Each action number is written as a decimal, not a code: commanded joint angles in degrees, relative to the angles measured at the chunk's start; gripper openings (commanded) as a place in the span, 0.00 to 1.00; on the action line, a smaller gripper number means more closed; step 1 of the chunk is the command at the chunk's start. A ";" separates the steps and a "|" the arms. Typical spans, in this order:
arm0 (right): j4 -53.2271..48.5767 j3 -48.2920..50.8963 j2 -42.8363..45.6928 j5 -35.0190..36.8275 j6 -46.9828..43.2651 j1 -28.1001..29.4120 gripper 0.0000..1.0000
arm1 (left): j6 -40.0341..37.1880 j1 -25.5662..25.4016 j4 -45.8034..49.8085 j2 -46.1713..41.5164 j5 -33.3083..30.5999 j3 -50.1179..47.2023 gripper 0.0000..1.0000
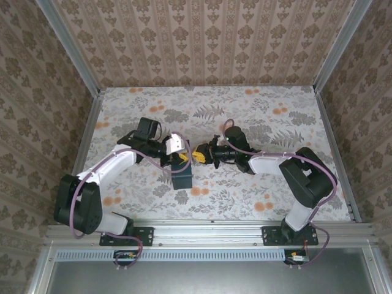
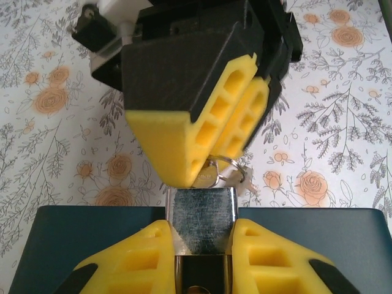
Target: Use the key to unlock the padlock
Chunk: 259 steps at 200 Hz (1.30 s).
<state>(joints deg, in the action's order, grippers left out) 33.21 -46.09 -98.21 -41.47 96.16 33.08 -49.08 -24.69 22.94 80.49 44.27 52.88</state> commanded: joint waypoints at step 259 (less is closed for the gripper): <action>2.99 11.22 14.35 24.80 -132.61 5.99 0.39 | -1.01 0.82 5.01 4.85 1.48 0.82 0.06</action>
<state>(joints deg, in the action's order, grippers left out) 31.44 -36.23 -83.07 -23.77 -27.27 37.67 -49.30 -24.58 22.52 83.02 47.59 54.17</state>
